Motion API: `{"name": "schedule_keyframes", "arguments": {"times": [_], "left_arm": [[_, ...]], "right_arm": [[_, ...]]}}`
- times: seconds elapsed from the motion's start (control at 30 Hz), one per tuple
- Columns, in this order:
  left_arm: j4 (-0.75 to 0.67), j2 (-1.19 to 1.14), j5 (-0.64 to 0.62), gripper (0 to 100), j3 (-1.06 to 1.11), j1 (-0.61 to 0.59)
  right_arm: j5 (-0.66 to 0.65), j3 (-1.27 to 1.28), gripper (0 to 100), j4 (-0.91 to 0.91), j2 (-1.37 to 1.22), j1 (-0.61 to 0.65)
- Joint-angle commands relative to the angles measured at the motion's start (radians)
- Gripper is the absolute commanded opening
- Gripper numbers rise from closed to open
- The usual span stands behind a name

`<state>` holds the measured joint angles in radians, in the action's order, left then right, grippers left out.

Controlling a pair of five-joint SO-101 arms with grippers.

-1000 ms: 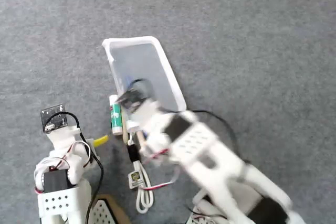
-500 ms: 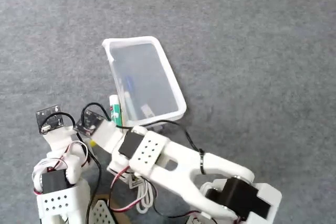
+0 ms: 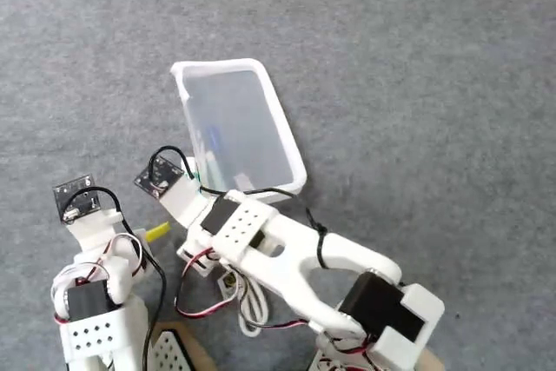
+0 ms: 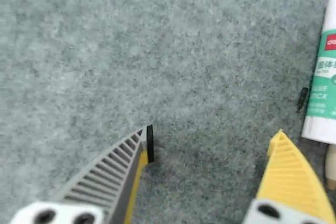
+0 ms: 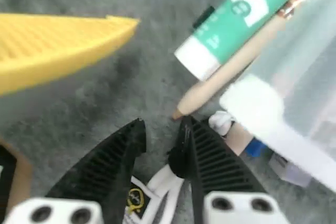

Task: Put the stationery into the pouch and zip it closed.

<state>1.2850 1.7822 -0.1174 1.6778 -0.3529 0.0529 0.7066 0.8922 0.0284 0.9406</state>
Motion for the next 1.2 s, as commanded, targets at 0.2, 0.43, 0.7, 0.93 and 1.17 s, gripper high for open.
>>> {"name": "schedule_keyframes", "arguments": {"times": [0.2,0.43,0.7,0.93,1.17], "left_arm": [[-0.023,0.009,-0.011,36,-0.001,-0.008],[-0.023,0.009,-0.011,36,-0.001,-0.008],[-0.021,0.009,-0.011,36,-0.001,-0.008],[-0.021,0.009,-0.011,36,-0.001,-0.008],[-0.021,0.009,-0.011,36,-0.001,-0.008]], "right_arm": [[0.012,0.002,14.1,0.167,0.248,-0.031],[0.012,0.111,14.1,0.091,0.326,-0.032],[0.012,0.260,14.1,-0.055,0.326,-0.057],[0.012,0.269,14.1,-0.075,0.326,-0.178],[0.012,0.275,14.1,-0.078,0.259,-0.180]]}}
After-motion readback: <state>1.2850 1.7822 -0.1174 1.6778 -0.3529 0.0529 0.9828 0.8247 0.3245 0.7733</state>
